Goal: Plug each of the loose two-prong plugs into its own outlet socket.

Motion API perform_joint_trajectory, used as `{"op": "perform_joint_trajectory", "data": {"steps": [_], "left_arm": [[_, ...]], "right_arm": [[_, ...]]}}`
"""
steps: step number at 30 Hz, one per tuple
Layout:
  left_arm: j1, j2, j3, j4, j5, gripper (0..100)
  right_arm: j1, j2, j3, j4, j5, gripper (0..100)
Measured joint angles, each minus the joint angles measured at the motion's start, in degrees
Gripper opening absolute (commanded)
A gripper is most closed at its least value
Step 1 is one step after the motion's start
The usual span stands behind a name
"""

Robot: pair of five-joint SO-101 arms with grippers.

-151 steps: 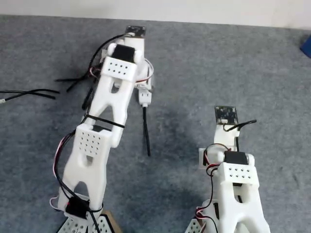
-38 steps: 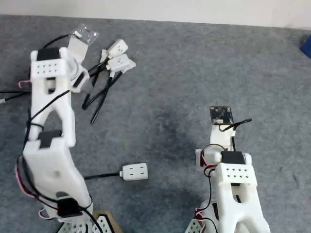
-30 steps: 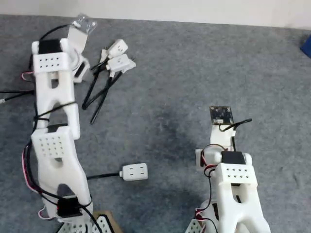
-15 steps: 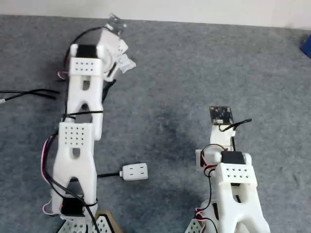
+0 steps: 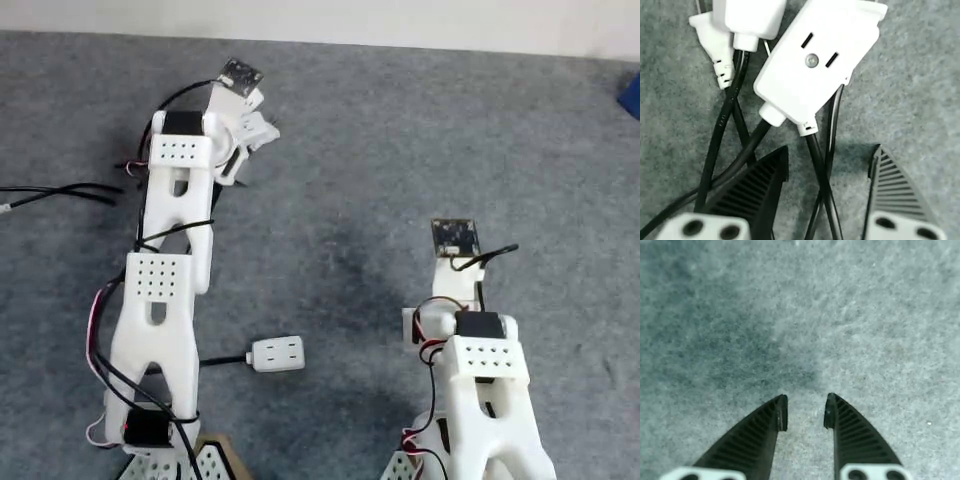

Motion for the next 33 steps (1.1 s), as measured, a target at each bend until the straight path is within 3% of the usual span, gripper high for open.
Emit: {"op": "perform_joint_trajectory", "data": {"steps": [5,17,23,33], "left_arm": [[-0.5,1.1,0.5,0.2,0.1,0],[-4.3,1.1,-0.4,8.2,-1.6,0],[-5.1,-0.7,-8.1,16.1,-4.8,0],[-9.9,-19.8,-4.1,18.8,-8.4,0]], "right_arm": [[0.0,0.0,0.0,1.3,0.0,13.4],[0.0,0.0,0.0,1.3,0.0,13.4],[0.0,0.0,0.0,1.3,0.0,13.4],[0.0,0.0,0.0,1.3,0.0,13.4]]}}
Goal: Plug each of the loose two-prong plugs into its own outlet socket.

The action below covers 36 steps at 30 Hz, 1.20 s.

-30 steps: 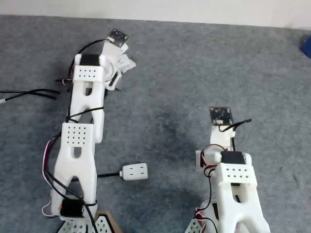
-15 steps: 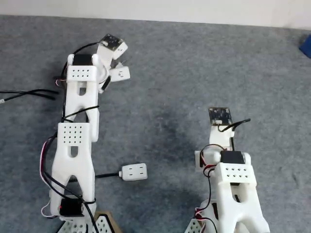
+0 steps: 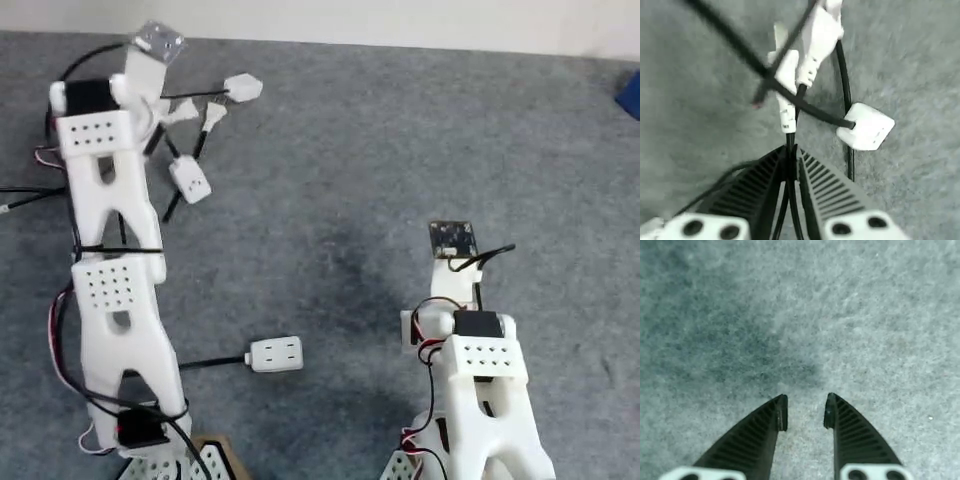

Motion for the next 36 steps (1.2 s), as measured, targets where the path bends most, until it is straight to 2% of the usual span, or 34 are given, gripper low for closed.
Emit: {"op": "perform_joint_trajectory", "data": {"steps": [9,13,19,22,27,31,36], "left_arm": [[-1.5,-12.0,0.6,-0.9,-0.5,0],[-5.5,-13.9,0.9,-3.8,-0.5,0],[-5.2,-13.9,1.5,-2.5,-1.1,0],[-5.2,-15.1,1.5,-3.3,1.2,0],[-5.2,-20.4,1.6,-5.7,2.9,0],[-4.5,-23.6,1.6,-7.1,5.3,0],[-3.8,-20.6,3.7,-1.3,4.2,1]], "right_arm": [[0.0,0.0,0.0,0.0,0.0,13.4],[0.0,0.0,0.0,0.0,0.0,13.4],[0.3,0.0,0.0,0.0,0.0,13.4],[4.4,0.0,-1.1,0.0,0.0,13.4],[15.5,0.5,-5.6,0.0,0.0,13.4],[17.0,0.5,-6.1,0.0,0.0,13.4],[17.3,0.5,-6.2,0.0,0.1,13.4]]}}
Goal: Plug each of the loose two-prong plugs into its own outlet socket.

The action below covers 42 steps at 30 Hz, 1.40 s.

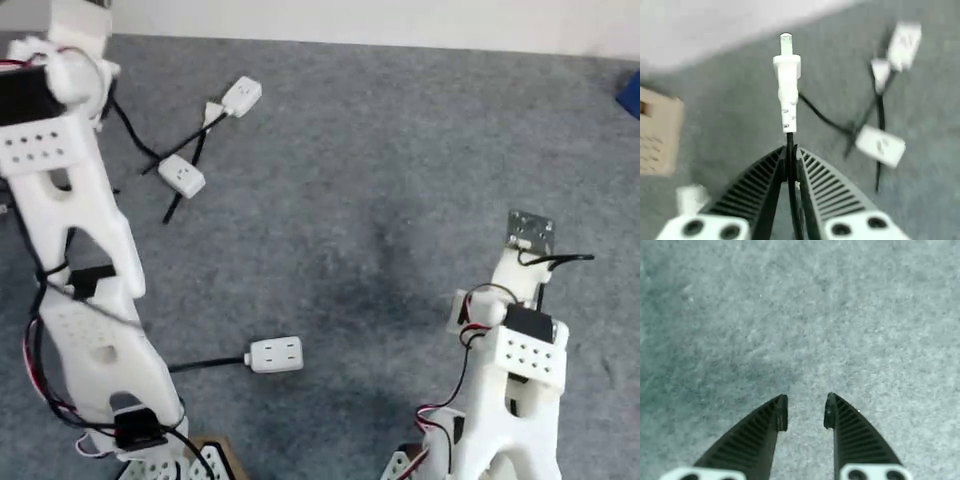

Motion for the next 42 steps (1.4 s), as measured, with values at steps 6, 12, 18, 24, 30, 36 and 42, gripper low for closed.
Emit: {"op": "perform_joint_trajectory", "data": {"steps": [6,12,18,24,30,36,42], "left_arm": [[-8.6,16.6,5.8,0.4,1.1,13],[-13.4,29.8,5.0,0.7,2.5,10],[-13.3,30.3,6.3,1.2,2.4,10],[-14.3,30.3,6.2,1.2,2.3,10],[-17.1,30.3,0.6,1.2,2.3,10],[-18.4,30.3,-1.4,1.2,1.1,10],[-18.5,30.4,-1.4,1.2,1.1,11]], "right_arm": [[-6.5,0.0,1.5,1.0,3.3,13.4],[-8.3,0.0,1.6,1.1,3.7,13.4],[-8.6,0.0,1.6,1.1,3.7,13.4],[-8.6,0.0,1.6,1.1,3.7,13.4],[-8.7,0.0,1.6,1.1,3.7,13.4],[-8.8,0.0,1.6,1.1,3.7,13.4],[-8.8,0.0,1.6,1.1,3.7,13.4]]}}
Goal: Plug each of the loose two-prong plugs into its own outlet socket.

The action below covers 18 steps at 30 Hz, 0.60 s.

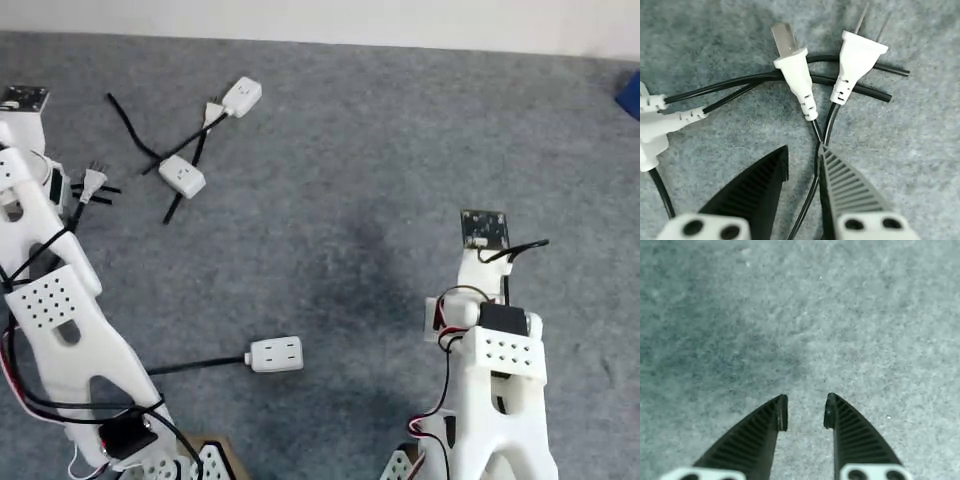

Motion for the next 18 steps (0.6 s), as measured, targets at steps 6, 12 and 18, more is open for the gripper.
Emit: {"op": "perform_joint_trajectory", "data": {"steps": [6,12,18], "left_arm": [[0.1,2.6,0.0,-0.9,0.0,11],[0.4,8.0,-1.2,-4.8,1.8,11],[0.4,8.0,-1.2,-6.0,3.3,9]], "right_arm": [[0.0,0.0,0.0,0.0,0.0,13.4],[0.0,0.0,0.0,0.0,0.0,13.4],[0.0,0.0,0.0,0.0,0.0,13.4]]}}
